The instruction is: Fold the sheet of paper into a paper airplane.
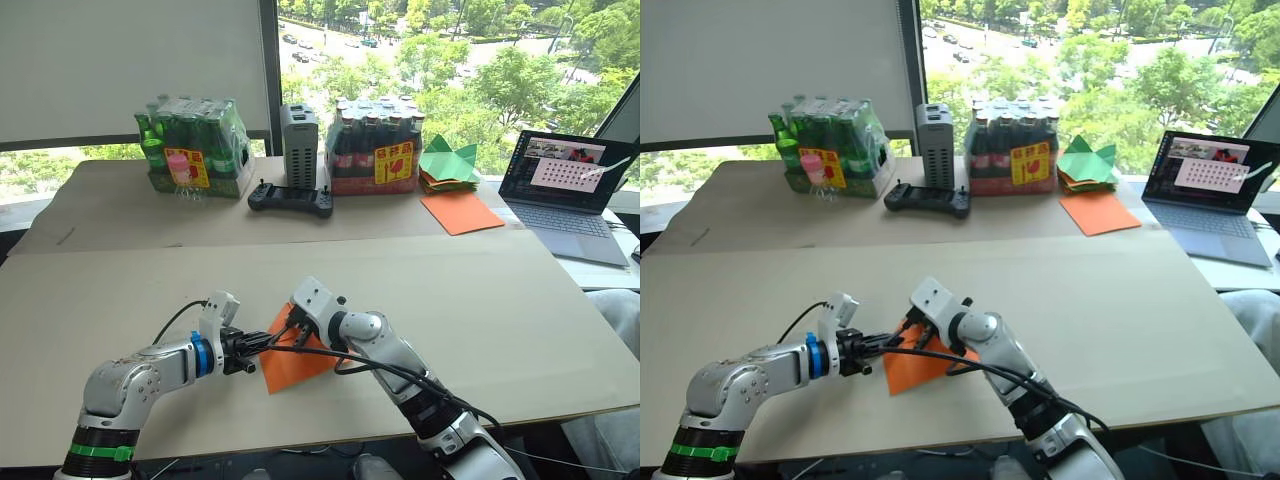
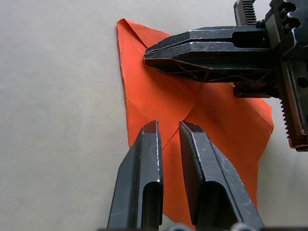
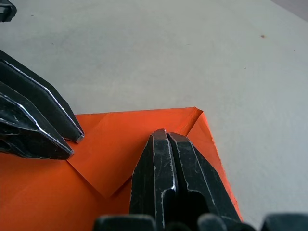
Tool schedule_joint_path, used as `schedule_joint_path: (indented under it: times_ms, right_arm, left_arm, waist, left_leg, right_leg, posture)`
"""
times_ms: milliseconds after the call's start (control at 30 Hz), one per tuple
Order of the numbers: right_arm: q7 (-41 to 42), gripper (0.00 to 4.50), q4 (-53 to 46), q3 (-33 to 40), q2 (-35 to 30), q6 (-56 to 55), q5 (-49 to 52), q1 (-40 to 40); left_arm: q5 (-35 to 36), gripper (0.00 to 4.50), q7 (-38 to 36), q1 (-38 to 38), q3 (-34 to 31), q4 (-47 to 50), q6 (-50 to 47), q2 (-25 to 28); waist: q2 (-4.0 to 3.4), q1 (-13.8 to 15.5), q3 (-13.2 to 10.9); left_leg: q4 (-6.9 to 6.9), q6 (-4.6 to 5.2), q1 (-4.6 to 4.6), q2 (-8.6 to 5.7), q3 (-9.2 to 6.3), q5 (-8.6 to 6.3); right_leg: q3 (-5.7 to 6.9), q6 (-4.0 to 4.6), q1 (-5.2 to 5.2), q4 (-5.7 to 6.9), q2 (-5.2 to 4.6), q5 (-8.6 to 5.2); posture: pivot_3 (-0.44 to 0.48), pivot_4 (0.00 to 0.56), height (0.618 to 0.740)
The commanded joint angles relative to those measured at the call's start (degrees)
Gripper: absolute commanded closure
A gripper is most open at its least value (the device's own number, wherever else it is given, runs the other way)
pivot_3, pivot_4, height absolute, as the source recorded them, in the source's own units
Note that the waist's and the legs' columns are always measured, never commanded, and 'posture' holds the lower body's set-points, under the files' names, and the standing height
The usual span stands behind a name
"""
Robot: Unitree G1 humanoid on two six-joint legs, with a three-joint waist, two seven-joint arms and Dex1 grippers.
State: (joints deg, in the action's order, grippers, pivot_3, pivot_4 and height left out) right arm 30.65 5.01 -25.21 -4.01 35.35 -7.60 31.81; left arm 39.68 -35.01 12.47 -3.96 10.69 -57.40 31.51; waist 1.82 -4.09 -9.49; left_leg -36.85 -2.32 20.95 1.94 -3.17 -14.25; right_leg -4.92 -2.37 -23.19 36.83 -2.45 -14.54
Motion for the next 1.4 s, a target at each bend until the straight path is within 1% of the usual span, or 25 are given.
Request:
schedule_joint_path:
  times_ms: [33,133,233,300,400,600,700,867,1067,1267,1400]
  right_arm:
    - [-0.59,4.5,1.18,2.28,0.07,1.37,1.47,-0.45]
    - [0.04,4.5,-1.23,6.86,-1.85,1.78,3.63,1.04]
    - [1.54,4.5,-2.43,9.06,-5.31,2.27,4.72,1.77]
    - [3.52,4.5,-2.9,9.63,-9.3,1.44,4.86,1.71]
    - [6.38,4.5,-3.69,10.49,-14.05,0.55,5.8,1.28]
    - [13.61,4.5,-7.08,10.77,-20.76,-1.44,8.68,-0.21]
    - [17.13,4.5,-8.34,10.27,-22.56,-2.44,10.35,-1.16]
    - [21.14,4.5,-9.16,9.48,-23.12,-3.56,12.51,-2.37]
    - [21.26,4.5,-8.87,9.02,-22.15,-3.44,13.15,-2.67]
    - [20.17,4.5,-6.38,11.19,-21.33,-2.89,14.62,-1.3]
    - [20.64,4.5,-8.51,11.4,-20.02,-0.86,17.06,-1.92]
  left_arm:
    - [-3.37,3.8,-0.33,-0.51,3.05,-2.83,1.12,0.26]
    - [-4.04,3.8,-1.42,-0.51,4.43,-3.41,1.54,0.38]
    - [-4.57,3.8,-2.2,-0.53,5.39,-3.47,2.05,0.66]
    - [-4.62,3.8,-2.32,-0.48,5.45,-3.56,2.1,0.55]
    - [-4.94,3.8,-2.68,-0.3,5.82,-4.12,2.33,0.59]
    - [-6.17,3.8,-3.64,-0.24,6.63,-4.99,2.91,0.96]
    - [-6.52,3.8,-4.1,-0.09,6.75,-5.2,2.97,0.95]
    - [-7.13,3.8,-4.23,0.44,7.07,-5.72,3.17,1.08]
    - [-6.98,3.8,-4.36,0.18,6.99,-5.15,2.76,1.26]
    - [-6.8,3.8,-4.13,-0.36,6.83,-4.6,2.57,1.22]
    - [-6.88,3.8,-3.8,-0.16,6.95,-4.72,2.57,0.81]
  waist:
    - [0.0,0.06,0.0]
    - [-0.02,0.26,-0.01]
    - [-0.02,0.5,-0.02]
    - [-0.04,0.59,-0.03]
    - [-0.06,0.63,-0.04]
    - [-0.07,0.56,-0.05]
    - [-0.07,0.59,-0.05]
    - [-0.07,0.66,-0.05]
    - [-0.07,0.75,-0.05]
    - [-0.07,0.76,-0.05]
    - [-0.07,0.77,-0.05]
  left_leg:
    - [0.0,0.0,0.0,0.0,0.0,0.0]
    - [0.0,-0.02,0.02,-0.01,0.0,0.02]
    - [-0.02,-0.03,0.13,-0.04,0.0,0.02]
    - [-0.01,-0.03,0.17,-0.06,0.0,0.01]
    - [0.0,-0.03,0.2,-0.05,0.02,0.01]
    - [0.0,-0.02,0.18,-0.05,0.03,0.01]
    - [0.0,-0.03,0.18,-0.05,0.03,0.01]
    - [-0.01,-0.02,0.17,-0.05,0.02,0.01]
    - [-0.02,-0.02,0.17,-0.05,0.02,0.01]
    - [-0.02,-0.02,0.17,-0.04,0.02,0.01]
    - [-0.02,-0.02,0.18,-0.04,0.02,0.01]
  right_leg:
    - [0.0,-0.01,0.01,0.0,0.0,-0.01]
    - [0.0,-0.03,0.01,0.0,-0.01,-0.01]
    - [0.01,0.01,-0.04,-0.06,-0.04,0.02]
    - [0.01,0.16,-0.05,-0.1,-0.08,0.11]
    - [0.01,0.15,-0.06,-0.13,-0.08,0.1]
    - [0.01,-0.18,-0.05,-0.11,-0.06,-0.1]
    - [0.01,-0.19,-0.04,-0.12,-0.07,-0.1]
    - [0.01,-0.2,-0.03,-0.11,-0.06,-0.11]
    - [0.01,-0.19,-0.03,-0.1,-0.07,-0.1]
    - [0.01,-0.16,-0.03,-0.1,-0.07,-0.09]
    - [0.01,-0.13,-0.03,-0.11,-0.06,-0.07]
  posture:
    - [0.0,0.15,0.74]
    - [0.0,0.15,0.74]
    - [0.0,0.15,0.74]
    - [0.0,0.15,0.74]
    - [0.0,0.15,0.74]
    - [0.0,0.15,0.74]
    - [0.0,0.15,0.74]
    - [0.0,0.15,0.74]
    - [0.0,0.15,0.74]
    - [0.0,0.15,0.74]
    - [0.0,0.15,0.74]
